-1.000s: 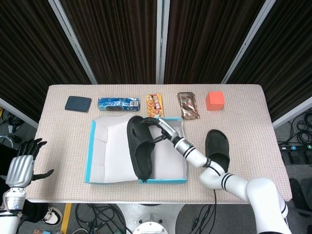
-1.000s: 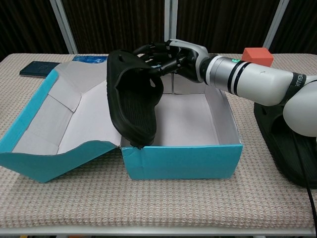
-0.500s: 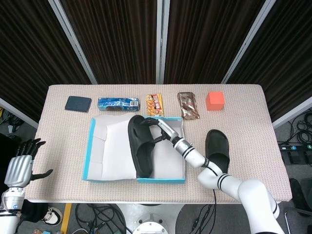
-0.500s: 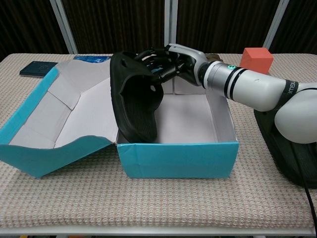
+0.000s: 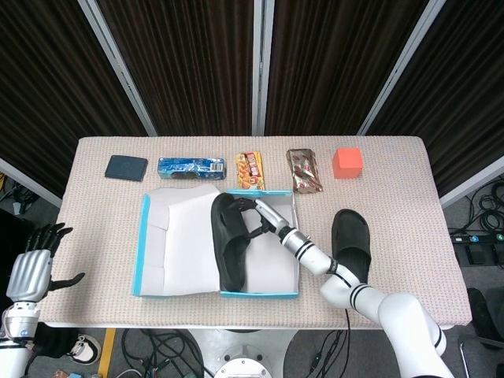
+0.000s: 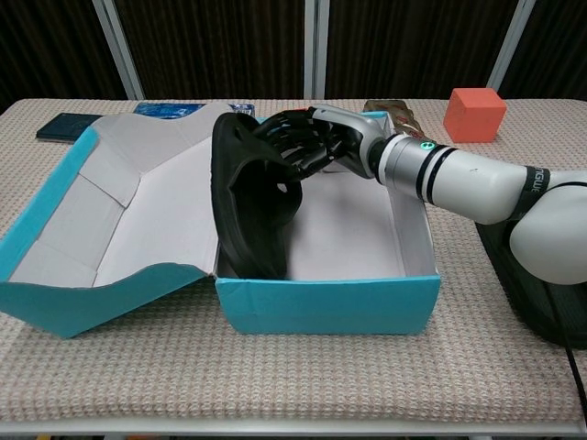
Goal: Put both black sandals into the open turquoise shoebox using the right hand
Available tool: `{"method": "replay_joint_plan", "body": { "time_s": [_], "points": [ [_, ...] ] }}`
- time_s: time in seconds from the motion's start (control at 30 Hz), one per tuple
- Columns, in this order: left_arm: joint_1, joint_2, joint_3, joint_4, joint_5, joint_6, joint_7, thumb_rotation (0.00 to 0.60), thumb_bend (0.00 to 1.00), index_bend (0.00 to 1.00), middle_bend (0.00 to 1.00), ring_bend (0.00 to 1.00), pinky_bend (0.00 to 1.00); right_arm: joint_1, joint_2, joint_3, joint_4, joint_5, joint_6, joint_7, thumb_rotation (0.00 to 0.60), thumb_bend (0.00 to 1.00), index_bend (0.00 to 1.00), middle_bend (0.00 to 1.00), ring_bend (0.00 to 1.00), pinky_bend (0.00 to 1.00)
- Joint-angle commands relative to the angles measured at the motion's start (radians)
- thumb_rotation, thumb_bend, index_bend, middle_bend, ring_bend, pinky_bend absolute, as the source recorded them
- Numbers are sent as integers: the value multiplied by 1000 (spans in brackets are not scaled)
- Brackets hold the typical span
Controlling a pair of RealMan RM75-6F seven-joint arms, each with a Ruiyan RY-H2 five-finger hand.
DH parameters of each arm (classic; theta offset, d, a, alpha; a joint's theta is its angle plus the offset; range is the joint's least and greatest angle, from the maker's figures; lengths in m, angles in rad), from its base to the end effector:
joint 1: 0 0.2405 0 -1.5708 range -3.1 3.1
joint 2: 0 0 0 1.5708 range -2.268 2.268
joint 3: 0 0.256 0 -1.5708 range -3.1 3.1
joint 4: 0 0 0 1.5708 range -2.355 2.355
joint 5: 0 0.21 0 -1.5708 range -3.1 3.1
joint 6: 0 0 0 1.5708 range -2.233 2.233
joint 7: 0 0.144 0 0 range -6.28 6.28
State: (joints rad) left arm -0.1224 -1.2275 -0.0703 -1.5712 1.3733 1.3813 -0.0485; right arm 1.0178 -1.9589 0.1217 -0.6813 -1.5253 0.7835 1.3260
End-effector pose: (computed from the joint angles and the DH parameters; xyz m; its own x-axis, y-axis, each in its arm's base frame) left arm -0.3220 0.1958 0.1224 0.2646 0.0739 0.9615 0.9590 0.0846 -0.2704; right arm -0.1024 -0.4024 -0.1150 -0.3905 -0.6732 0.6280 -0.8152 -0.0641 -0.5757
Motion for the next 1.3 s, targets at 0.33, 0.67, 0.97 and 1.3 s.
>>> {"method": "replay_joint_plan", "body": {
  "time_s": [0.33, 0.67, 0.97, 1.3],
  "points": [
    [-2, -3, 6, 7, 1, -12, -8, 600, 89, 161, 86, 25, 36, -10, 21, -25, 13, -3, -20, -20, 600, 256, 629, 495, 208, 225],
    [-1, 1, 6, 8, 1, -14, -24, 600, 89, 161, 86, 25, 36, 26, 88, -41, -51, -28, -50, 25, 600, 1, 318, 355, 91, 197],
    [-2, 1, 6, 7, 4, -15, -28, 600, 90, 161, 86, 26, 35, 51, 176, -79, -135, -64, -64, 140, 600, 0, 53, 194, 0, 134],
    [0, 5, 6, 0, 9, -8, -26, 600, 89, 161, 86, 25, 36, 42, 294, -79, -268, -64, -16, 176, 600, 0, 24, 183, 0, 129]
  ]
}}
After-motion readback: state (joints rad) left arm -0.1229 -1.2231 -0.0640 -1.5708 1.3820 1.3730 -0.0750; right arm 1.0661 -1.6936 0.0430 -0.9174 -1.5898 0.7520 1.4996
